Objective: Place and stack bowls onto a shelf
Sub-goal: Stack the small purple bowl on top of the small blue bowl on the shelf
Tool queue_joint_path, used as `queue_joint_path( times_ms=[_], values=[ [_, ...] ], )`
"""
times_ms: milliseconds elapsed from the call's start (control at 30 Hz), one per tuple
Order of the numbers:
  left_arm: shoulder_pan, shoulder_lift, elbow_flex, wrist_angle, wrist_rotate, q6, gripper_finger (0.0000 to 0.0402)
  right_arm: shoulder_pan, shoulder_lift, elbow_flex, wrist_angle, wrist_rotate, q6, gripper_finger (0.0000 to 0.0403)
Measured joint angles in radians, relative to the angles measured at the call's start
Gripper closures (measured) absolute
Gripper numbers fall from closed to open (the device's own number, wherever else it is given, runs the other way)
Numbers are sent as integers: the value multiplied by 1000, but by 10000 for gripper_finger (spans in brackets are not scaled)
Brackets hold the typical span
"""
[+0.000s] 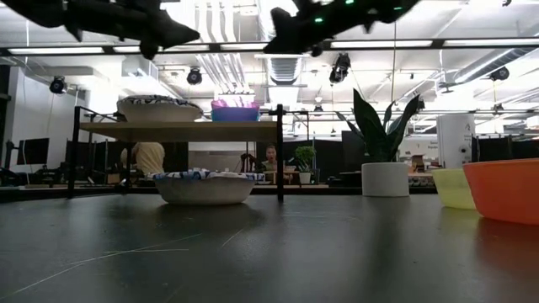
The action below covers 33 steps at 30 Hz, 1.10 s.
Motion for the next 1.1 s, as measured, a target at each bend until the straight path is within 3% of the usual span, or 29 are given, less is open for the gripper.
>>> queue_joint_path(
  times_ms=[267,467,900,1100],
  values=[
    [0,-134,-82,-5,0,-2,401,-74,221,324,-141,-1,13,394],
    [0,-181,-106,-6,0,0,401,-110,361,494,-183,-1,13,394],
    [0,-223,-121,-23,0,4,402,-151,624,790,-290,1,19,394],
    [0,-239,-121,-41,0,5,402,-160,660,834,-384,0,65,394]
  ],
)
